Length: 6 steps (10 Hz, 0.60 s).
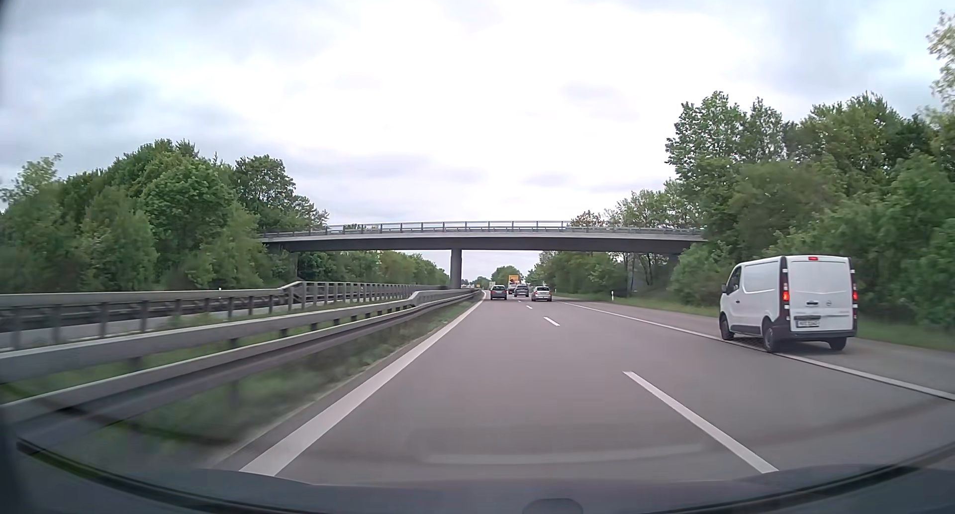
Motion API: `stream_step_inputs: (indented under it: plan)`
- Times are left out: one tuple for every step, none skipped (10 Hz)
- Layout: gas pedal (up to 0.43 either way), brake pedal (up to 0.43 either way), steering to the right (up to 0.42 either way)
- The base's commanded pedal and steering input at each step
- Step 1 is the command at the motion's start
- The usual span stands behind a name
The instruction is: Follow the waypoints while adhering to traffic rules and regulations
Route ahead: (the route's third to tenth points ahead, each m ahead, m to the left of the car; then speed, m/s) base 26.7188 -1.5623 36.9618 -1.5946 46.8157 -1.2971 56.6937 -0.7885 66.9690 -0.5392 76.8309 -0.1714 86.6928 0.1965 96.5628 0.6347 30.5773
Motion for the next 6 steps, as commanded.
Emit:
stream_step_inputs:
  plan:
    - [0.22, 0.0, -0.002]
    - [0.228, 0.0, -0.003]
    - [0.248, 0.0, -0.003]
    - [0.248, 0.0, -0.002]
    - [0.248, 0.0, -0.003]
    - [0.248, 0.0, -0.002]
